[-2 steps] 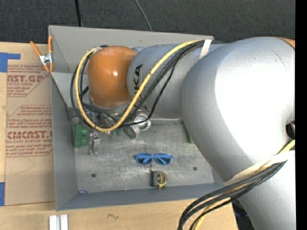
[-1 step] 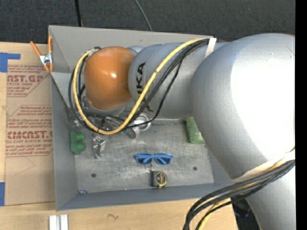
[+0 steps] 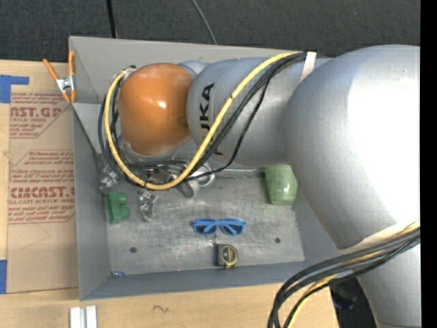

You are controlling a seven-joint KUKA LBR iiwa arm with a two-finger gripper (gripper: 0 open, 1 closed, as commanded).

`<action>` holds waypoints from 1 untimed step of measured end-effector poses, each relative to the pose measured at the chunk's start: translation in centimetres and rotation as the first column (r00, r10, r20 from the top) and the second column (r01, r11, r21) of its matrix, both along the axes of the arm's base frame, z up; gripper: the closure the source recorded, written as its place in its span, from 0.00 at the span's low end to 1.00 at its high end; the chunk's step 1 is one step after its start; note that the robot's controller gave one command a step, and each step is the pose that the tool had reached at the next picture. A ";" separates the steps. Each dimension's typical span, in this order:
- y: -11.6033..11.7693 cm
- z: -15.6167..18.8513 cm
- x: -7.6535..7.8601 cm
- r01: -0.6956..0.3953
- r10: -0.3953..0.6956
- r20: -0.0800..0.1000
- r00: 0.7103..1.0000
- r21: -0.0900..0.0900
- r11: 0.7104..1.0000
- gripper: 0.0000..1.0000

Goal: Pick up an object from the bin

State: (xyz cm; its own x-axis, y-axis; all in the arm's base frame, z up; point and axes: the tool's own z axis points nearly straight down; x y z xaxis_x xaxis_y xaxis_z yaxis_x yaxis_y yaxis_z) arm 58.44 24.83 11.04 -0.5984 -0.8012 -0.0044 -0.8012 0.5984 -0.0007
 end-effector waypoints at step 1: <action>0.4 -2.9 1.5 -0.219 0.219 0.020 0.976 0.007 0.976 0.00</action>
Offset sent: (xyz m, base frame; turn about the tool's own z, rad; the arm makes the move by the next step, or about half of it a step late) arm 0.0088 -0.0011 -0.0404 -0.2225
